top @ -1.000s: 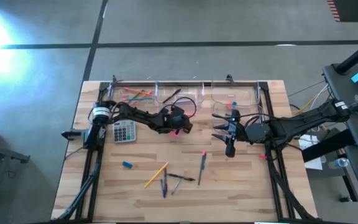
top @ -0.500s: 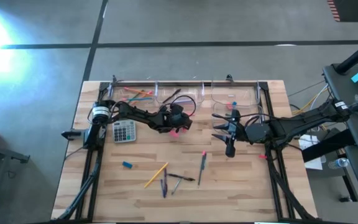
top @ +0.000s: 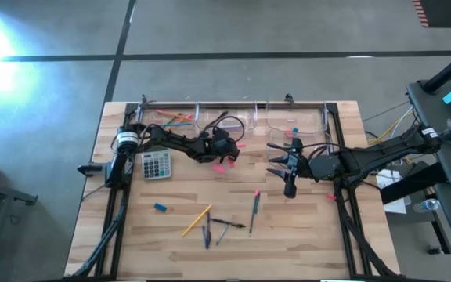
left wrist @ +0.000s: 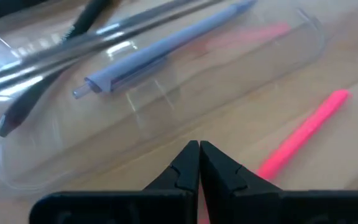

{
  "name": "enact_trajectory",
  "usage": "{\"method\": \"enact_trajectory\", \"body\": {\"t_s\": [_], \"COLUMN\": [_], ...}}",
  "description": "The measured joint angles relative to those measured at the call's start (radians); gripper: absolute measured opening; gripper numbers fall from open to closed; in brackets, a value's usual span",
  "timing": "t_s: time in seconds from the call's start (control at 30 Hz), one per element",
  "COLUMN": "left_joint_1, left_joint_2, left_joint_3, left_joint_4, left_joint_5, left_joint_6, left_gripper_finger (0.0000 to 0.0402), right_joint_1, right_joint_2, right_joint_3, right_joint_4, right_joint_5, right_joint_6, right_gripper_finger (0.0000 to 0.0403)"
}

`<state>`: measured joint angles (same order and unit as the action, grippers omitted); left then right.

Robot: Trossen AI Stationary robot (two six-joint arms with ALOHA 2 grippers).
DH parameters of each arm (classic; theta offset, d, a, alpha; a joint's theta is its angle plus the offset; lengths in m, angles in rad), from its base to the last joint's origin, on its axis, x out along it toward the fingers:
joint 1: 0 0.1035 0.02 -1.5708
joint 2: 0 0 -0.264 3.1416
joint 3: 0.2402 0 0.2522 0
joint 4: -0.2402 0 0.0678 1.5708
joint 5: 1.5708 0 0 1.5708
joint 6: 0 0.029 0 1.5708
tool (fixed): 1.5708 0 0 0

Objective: Sort crayons/erasers/pens/pencils in bins
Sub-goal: Put the orange eraser into the top right transparent bin

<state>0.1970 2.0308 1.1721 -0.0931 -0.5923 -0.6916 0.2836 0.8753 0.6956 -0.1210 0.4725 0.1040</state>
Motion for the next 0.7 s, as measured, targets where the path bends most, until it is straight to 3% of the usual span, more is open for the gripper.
{"method": "enact_trajectory", "body": {"t_s": [0.43, 0.7], "left_joint_1": [-0.066, -0.125], "left_joint_2": [-0.025, -0.13], "left_joint_3": [0.008, 0.006], "left_joint_4": [-0.082, -0.115], "left_joint_5": [0.095, 0.145], "left_joint_6": [0.002, 0.07], "left_gripper_finger": [0.0, 0.0], "right_joint_1": [0.0, 0.0], "right_joint_2": [0.0, 0.0], "right_joint_3": [0.0, 0.0], "right_joint_4": [0.0, 0.0], "right_joint_5": [0.0, 0.0], "right_joint_6": [-0.001, 0.0], "right_gripper_finger": [0.0134, 0.0134]}}
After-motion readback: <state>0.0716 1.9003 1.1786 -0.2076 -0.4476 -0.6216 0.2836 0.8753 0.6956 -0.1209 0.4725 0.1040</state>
